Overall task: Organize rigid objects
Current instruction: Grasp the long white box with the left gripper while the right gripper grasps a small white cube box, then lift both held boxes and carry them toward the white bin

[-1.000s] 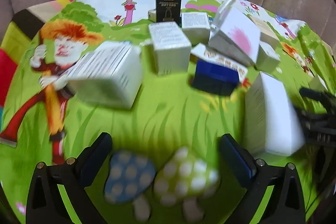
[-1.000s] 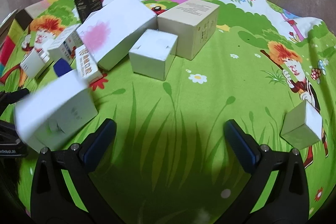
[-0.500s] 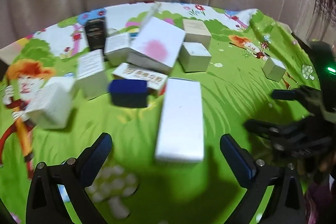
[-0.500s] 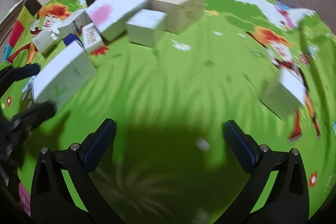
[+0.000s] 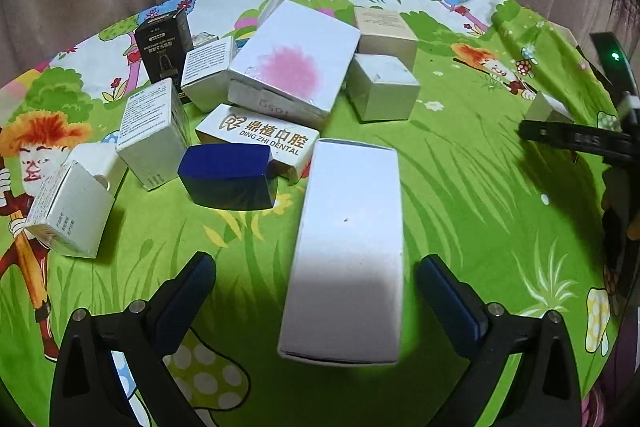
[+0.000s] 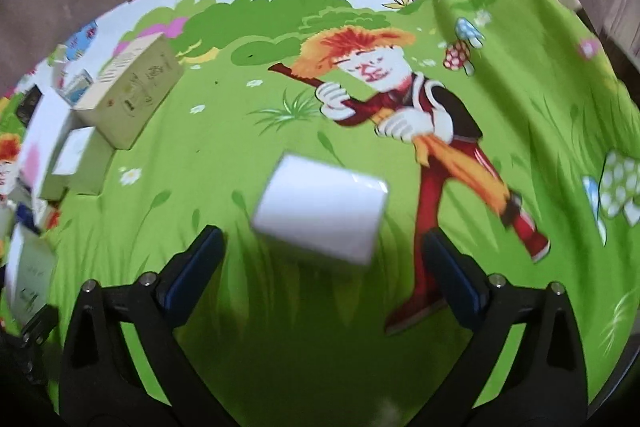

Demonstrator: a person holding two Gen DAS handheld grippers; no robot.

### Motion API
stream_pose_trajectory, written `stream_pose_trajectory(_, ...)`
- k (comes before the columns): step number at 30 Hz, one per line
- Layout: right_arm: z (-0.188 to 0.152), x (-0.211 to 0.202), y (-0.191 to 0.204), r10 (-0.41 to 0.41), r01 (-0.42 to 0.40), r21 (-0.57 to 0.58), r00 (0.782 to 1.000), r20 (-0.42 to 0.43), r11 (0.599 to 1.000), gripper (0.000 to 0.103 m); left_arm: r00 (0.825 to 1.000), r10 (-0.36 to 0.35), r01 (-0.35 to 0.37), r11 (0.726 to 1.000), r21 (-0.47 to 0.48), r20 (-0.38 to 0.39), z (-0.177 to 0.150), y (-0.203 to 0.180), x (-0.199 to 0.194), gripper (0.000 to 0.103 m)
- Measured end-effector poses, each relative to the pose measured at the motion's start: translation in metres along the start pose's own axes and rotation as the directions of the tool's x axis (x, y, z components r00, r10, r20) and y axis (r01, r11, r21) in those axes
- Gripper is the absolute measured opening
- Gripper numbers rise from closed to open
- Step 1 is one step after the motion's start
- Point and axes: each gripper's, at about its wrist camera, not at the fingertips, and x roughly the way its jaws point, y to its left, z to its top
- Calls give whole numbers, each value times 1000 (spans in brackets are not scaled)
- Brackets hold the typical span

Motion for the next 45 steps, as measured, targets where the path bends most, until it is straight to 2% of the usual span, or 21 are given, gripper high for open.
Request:
stream_pose_trajectory(5,4,-2,14,-5,6,-25,999,49,1000,77,1000,4,-3,1000,-14,29,0,-4,-2,103)
stream_pose_trajectory(8,-4,-8,13,5,-1,-48,997,82,999,50,999,11,-10,1000,-28,43,0,-5,-4,97)
stream_pose_trajectory(9,-5,-8,17,9,-3,-65,996,93,998,49,999,14,-12,999,-33,50,-1,-5,-5,95)
stream_pose_trajectory(12,-6,-9,24,-2,12,-92,994,105,996,49,996,24,-21,999,-40,84,-3,-4,-10,69)
stream_pose_trajectory(14,-7,-10,26,21,-10,-108,994,104,994,49,995,29,-25,999,-36,100,-4,-6,-14,46)
stream_pose_trajectory(15,-10,-12,29,36,-23,-123,994,104,992,49,994,33,-29,999,-36,106,-6,-9,-16,39)
stream_pose_trajectory(16,-12,-14,33,54,-40,-140,994,99,989,49,993,44,-40,998,-44,105,-6,-10,-18,37)
stream_pose_trajectory(21,-38,-38,83,158,-127,-289,984,86,949,49,994,69,-57,989,-137,85,-18,-3,-27,36)
stream_pose_trajectory(26,-59,-47,122,234,-199,-359,970,58,912,49,993,106,-92,970,-224,53,-31,20,-37,36)
stream_pose_trajectory(31,-73,-57,148,285,-245,-406,958,39,880,49,984,173,-155,945,-287,39,-45,43,-49,36)
stream_pose_trajectory(36,-75,-86,171,332,-260,-459,940,81,850,49,968,239,-203,925,-322,75,-49,57,-76,36)
stream_pose_trajectory(45,-69,-154,175,385,-239,-495,897,217,835,49,942,284,-218,923,-319,179,-41,49,-130,36)
